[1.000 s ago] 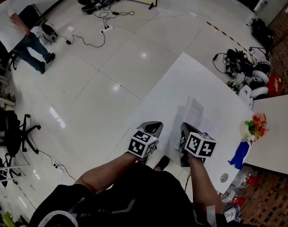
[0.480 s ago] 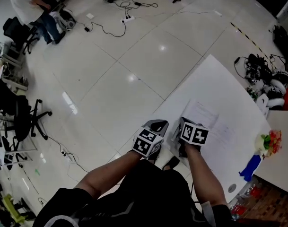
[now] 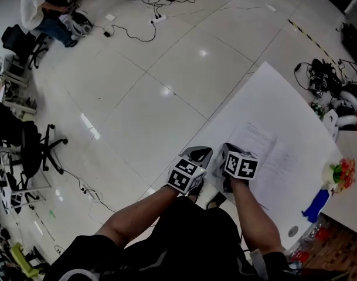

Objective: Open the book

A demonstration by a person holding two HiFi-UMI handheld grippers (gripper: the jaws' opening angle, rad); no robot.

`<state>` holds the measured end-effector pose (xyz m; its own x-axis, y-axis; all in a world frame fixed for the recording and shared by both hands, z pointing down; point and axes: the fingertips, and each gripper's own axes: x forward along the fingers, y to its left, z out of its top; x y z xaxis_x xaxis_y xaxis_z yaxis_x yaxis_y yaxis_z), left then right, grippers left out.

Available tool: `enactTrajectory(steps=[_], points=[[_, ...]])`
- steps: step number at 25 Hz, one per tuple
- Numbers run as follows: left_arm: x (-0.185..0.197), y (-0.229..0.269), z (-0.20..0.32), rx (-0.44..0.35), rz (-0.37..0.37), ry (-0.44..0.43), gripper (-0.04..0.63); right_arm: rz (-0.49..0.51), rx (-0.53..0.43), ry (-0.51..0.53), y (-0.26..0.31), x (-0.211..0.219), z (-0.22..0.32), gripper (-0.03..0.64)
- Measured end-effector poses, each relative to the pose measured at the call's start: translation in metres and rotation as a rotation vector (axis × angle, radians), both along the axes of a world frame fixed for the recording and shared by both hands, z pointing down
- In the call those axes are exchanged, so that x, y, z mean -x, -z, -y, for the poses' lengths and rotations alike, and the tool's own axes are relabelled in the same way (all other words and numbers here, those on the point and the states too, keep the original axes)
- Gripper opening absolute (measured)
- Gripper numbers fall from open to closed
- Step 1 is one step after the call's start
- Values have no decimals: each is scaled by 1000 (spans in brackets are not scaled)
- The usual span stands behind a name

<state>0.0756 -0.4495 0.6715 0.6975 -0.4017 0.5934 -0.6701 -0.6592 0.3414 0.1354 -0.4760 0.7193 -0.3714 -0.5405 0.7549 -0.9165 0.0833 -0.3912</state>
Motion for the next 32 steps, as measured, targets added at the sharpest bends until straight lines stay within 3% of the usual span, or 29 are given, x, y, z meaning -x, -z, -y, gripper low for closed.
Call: enactTrajectory(steps=[4,8,12,22,27,32], points=[[-6,4,-2,0,-4,-14,-5,-18,-46,-2,17,-14,-2,6],[-25,29,-2,-40,-27,-35,-5,-27,-110,-103,51,-58,-10,6],[-51,64,5,-99,-87,-81,-5,-62,-251,-195,107,-101,-17,6],[-163,178,-7,-290,-233,-218,-5,-299,-583,-370,258,-240,-95,6],[-193,219,-33,-396,-266,-305,-5,-319,-656,-466,289,-280,-143,6],[-197,236,-40,-420,-300,-276,-5,-338,-705,-495,315,-297,-171,6]])
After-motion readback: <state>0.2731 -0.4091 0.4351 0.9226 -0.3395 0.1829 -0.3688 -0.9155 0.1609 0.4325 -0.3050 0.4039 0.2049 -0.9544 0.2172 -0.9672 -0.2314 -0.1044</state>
